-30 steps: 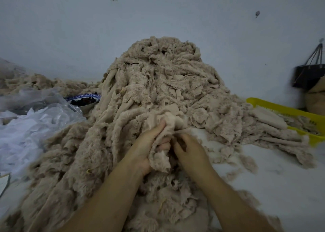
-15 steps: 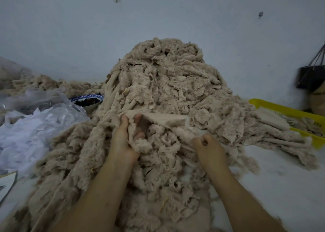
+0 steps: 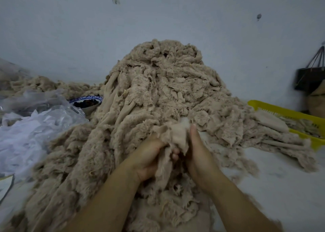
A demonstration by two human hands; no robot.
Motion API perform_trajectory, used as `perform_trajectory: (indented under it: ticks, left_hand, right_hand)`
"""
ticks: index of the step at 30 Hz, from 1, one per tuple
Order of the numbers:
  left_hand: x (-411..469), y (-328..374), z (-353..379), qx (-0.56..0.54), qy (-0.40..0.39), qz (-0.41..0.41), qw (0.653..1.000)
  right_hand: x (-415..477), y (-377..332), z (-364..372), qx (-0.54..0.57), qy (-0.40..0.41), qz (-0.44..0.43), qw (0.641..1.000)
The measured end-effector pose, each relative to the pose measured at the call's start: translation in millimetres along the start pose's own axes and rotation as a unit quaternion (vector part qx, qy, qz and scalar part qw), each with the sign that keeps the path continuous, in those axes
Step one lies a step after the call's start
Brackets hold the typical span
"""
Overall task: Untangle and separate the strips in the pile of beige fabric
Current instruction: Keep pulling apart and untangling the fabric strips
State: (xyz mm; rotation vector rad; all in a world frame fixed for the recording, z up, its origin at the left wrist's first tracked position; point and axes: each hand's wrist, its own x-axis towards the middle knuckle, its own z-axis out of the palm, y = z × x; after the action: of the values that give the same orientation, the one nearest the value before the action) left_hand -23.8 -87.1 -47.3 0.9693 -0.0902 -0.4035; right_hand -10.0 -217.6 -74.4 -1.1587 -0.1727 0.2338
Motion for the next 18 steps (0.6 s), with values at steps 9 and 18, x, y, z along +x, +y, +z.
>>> perform_trajectory:
  ticks: [9,18]
  left_hand:
    - [0.2,-3.3,4.6,0.284,0.026,0.039,0.958]
    - [3.8,-8.1,-0.4,0.279,0.106,0.091,0.950]
  right_hand:
    - [2.8,-1.4,-10.1,-0.036,0.057,-0.046,0.997]
    - [4.0,-12.9,-17.1,0.216,0.062,0.093,0.970]
